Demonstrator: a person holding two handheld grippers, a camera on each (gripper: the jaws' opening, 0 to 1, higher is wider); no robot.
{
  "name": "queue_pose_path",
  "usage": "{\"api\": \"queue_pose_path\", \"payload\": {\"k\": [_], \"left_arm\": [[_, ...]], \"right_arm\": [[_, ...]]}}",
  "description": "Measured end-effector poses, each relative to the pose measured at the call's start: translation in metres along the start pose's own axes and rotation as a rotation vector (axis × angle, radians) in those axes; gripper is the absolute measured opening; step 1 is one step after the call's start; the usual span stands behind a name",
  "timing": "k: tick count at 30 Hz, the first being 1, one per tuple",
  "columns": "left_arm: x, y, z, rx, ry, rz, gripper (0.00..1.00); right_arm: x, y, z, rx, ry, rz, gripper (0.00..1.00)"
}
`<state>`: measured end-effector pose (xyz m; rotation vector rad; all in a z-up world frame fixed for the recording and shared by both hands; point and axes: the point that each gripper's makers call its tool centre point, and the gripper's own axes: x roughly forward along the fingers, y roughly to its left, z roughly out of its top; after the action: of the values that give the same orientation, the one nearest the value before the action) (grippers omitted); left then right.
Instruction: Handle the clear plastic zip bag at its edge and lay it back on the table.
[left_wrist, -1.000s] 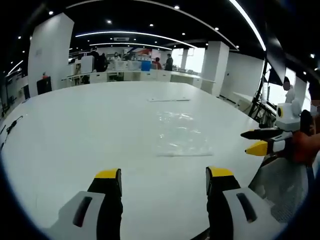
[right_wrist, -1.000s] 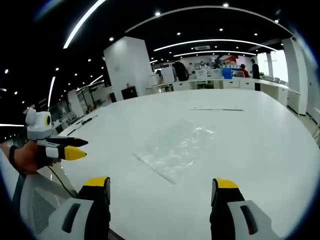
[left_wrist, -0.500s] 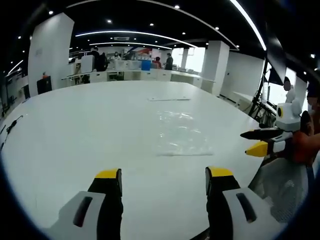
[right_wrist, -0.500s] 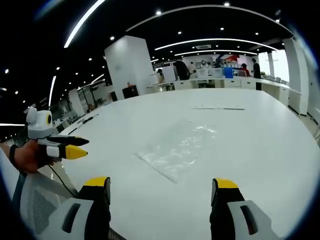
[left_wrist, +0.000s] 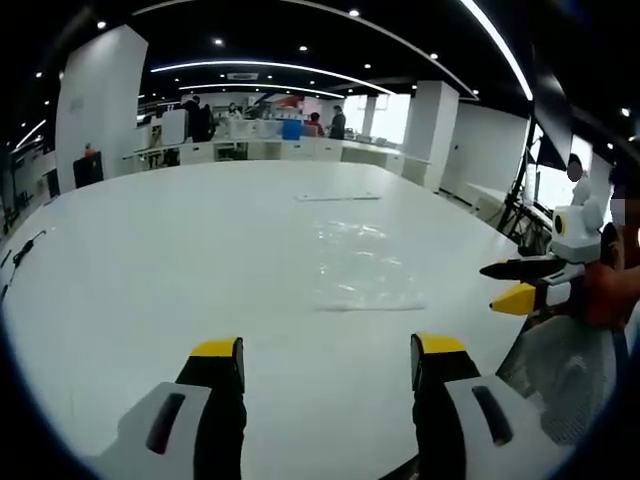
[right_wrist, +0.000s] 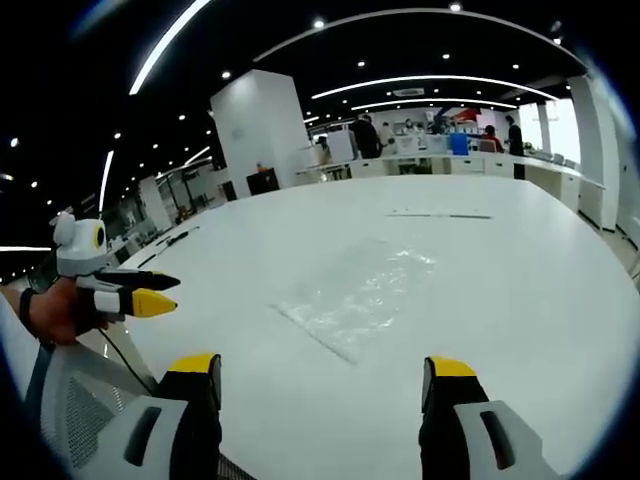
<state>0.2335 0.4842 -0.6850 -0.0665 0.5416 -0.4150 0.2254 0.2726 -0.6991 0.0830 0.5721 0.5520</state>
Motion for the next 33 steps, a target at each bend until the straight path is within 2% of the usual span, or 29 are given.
{"api": "queue_pose_path", "payload": {"k": [33], "left_arm": [[0.0, -0.001, -0.0005, -0.006, 0.001, -0.008, 0.67]], "right_arm": [[0.0041, 0.0005, -0.0048, -0.01, 0.016, 0.014, 0.79]]}}
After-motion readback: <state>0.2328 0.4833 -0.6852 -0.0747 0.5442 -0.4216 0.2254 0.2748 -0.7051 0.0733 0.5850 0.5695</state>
